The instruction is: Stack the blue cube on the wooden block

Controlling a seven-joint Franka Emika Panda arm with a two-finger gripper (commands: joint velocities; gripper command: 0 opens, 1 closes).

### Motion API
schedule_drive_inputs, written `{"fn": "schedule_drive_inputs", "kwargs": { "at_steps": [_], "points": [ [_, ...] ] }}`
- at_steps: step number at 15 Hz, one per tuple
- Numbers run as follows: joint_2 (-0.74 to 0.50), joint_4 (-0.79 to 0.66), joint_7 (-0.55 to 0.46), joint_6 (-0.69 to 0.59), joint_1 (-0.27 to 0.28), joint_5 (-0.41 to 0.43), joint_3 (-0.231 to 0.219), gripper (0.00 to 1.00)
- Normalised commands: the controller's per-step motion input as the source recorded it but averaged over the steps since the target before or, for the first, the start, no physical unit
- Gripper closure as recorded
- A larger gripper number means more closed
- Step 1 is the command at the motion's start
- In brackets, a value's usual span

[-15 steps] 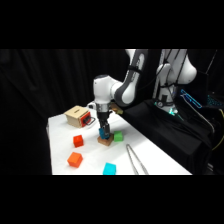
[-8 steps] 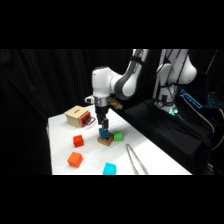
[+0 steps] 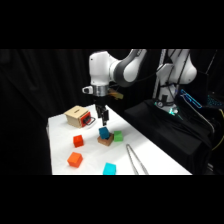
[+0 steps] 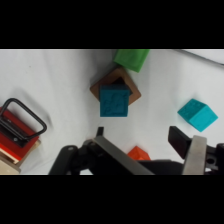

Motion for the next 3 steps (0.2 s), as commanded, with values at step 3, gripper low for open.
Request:
{"fn": "schedule_drive_inputs", "kwargs": {
  "at_steps": [3],
  "points": [
    [-0.24, 0.10, 0.06, -0.41, 0.092, -0.136, -0.107, 0.00]
  ]
}}
